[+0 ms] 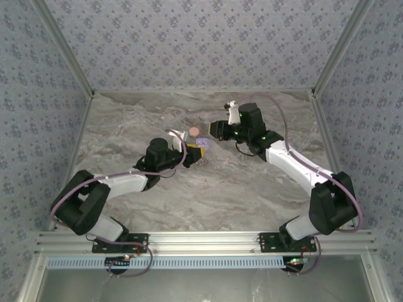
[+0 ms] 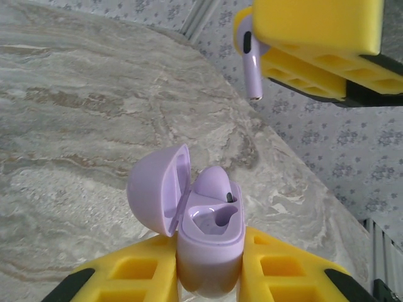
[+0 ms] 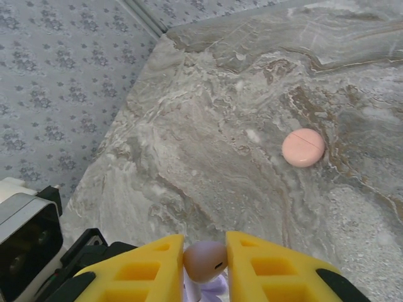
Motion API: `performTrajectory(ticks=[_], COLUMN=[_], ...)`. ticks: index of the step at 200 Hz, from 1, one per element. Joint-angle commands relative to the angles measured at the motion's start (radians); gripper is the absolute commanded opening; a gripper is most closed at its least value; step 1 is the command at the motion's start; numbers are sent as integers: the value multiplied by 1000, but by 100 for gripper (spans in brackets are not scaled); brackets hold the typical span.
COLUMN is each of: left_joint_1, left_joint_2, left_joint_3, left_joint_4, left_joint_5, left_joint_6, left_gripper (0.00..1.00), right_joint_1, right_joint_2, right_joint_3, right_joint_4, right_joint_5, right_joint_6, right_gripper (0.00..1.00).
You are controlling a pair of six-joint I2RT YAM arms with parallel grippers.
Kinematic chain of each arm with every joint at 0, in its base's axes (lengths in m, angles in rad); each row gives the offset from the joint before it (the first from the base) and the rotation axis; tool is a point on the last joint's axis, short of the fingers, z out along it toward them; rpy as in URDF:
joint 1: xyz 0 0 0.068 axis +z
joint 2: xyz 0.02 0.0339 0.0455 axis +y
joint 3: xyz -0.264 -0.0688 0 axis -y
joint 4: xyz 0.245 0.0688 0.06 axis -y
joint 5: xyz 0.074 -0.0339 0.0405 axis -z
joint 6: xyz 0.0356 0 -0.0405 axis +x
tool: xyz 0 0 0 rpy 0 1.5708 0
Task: Insert the wireless bluetooth earbuds into the charging case
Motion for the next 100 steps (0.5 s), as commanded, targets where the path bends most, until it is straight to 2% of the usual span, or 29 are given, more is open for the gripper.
performTrajectory(ticks=[1, 100], left_joint_1=[-10, -18], left_joint_2=[7, -15], left_joint_3=[8, 48], left_joint_4=[89, 75], left_joint_5=[44, 33], left_joint_6=[-17, -56], left_gripper=[23, 24], right_joint_1=[14, 45], right_joint_2=[-32, -34], right_joint_3=[8, 12], right_joint_4=[21, 20], right_joint_5=[-14, -13], right_joint_6=[-23, -42], right_gripper=[25, 25])
